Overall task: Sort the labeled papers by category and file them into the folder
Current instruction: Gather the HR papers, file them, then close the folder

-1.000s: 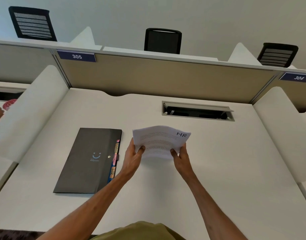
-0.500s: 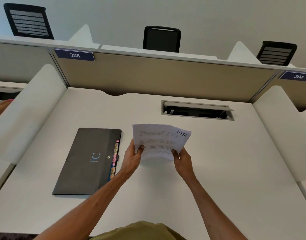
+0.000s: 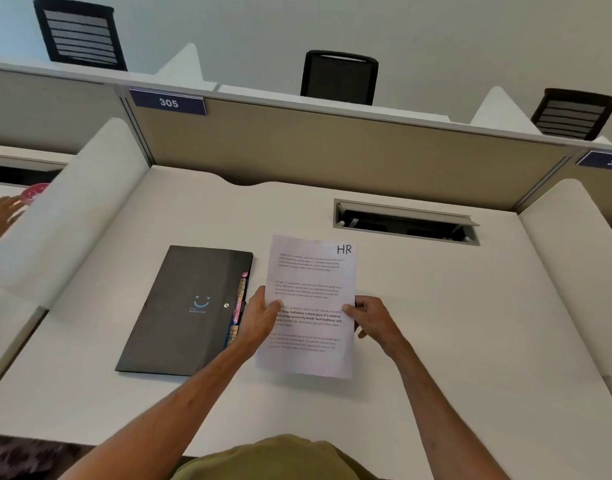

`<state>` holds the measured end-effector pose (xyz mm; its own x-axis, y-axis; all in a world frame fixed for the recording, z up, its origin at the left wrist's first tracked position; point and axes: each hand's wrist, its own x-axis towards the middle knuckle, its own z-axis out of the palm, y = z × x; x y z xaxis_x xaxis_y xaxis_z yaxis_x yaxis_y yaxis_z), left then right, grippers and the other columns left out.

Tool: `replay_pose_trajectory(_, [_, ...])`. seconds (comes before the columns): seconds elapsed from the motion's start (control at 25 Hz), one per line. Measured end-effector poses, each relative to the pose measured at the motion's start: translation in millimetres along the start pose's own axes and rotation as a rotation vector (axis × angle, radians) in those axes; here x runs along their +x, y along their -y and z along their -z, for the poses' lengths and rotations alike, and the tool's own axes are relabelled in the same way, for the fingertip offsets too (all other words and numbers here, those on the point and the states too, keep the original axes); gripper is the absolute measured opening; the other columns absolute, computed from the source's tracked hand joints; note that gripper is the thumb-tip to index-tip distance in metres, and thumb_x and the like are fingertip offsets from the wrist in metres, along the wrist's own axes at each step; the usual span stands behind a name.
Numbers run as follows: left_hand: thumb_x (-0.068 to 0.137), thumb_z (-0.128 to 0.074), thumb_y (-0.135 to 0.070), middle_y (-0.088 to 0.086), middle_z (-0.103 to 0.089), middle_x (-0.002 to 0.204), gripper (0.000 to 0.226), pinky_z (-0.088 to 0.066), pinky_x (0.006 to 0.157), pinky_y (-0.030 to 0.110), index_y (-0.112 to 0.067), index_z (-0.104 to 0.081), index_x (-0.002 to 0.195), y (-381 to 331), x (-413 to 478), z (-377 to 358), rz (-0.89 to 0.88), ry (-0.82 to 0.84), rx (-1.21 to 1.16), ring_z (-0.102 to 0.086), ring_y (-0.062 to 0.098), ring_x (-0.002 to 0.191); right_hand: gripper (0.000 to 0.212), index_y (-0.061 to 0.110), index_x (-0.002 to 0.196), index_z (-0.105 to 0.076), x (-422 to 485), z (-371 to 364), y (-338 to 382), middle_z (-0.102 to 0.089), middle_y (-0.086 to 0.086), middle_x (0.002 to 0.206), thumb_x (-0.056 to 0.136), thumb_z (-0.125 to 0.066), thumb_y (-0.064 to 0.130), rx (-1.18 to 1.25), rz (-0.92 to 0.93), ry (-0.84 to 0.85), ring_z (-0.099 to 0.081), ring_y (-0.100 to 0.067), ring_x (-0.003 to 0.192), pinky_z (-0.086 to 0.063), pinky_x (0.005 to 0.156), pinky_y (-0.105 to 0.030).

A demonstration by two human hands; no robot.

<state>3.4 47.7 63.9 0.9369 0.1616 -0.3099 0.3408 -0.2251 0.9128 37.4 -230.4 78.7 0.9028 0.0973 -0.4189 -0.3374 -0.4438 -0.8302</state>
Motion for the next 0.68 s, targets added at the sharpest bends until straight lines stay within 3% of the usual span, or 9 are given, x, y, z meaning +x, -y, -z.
replay_pose_trajectory(0.16, [0.101, -0.058, -0.013, -0.003, -0.074, 0.122, 0.024, -0.061, 0.094, 0.044, -0.014, -0.061, 0.125, 13, -6, 5, 0.097, 0.005, -0.049, -0.072, 0.021, 0.111, 0.018, 0.021, 0.114, -0.076, 0, -8, -10, -0.081, -0.001, 0.096, 0.099, -0.069, 0.028, 0.001, -0.011, 0.083, -0.068, -0.018, 0.072, -0.055, 0.058, -0.032])
replay_pose_trajectory(0.32, [0.104, -0.059, -0.017, -0.001, -0.073, 0.124, 0.023, -0.057, 0.096, 0.041, -0.014, -0.059, 0.127, 19, -8, 11, 0.167, -0.001, -0.016, -0.071, 0.020, 0.112, 0.016, 0.018, 0.110, -0.078, 1, -10, -13, -0.082, -0.001, 0.096, 0.101, -0.066, 0.022, 0.068, -0.033, 0.076, -0.074, -0.024, 0.080, -0.061, 0.071, -0.043])
replay_pose_trajectory(0.48, [0.100, -0.060, -0.015, 0.004, -0.068, 0.125, 0.032, -0.052, 0.099, 0.047, -0.016, -0.057, 0.131, 32, -6, 40, -0.013, -0.289, 0.386, -0.062, 0.029, 0.119, 0.015, 0.016, 0.108, -0.079, 9, -9, -25, -0.082, -0.002, 0.094, 0.100, -0.067, 0.019, 0.105, -0.105, 0.002, -0.076, -0.029, 0.082, -0.063, 0.079, -0.051])
replay_pose_trajectory(0.56, [0.095, -0.063, -0.015, 0.010, -0.063, 0.133, 0.038, -0.047, 0.104, 0.054, -0.013, -0.057, 0.133, 44, -6, 57, -0.049, -0.393, 0.630, -0.052, 0.035, 0.131, 0.015, 0.014, 0.109, -0.078, 13, -10, -33, -0.082, -0.004, 0.094, 0.100, -0.067, 0.019, 0.103, -0.138, -0.024, -0.077, -0.028, 0.081, -0.063, 0.078, -0.049])
replay_pose_trajectory(0.68, [0.093, -0.069, -0.029, 0.013, -0.051, 0.148, 0.055, -0.040, 0.115, 0.059, -0.013, -0.049, 0.142, 59, -3, 75, 0.010, -0.302, 0.843, -0.039, 0.038, 0.146, 0.014, 0.012, 0.109, -0.077, 13, -15, -41, -0.081, -0.005, 0.094, 0.100, -0.068, 0.019, 0.097, -0.162, -0.033, -0.077, -0.029, 0.080, -0.062, 0.071, -0.043])
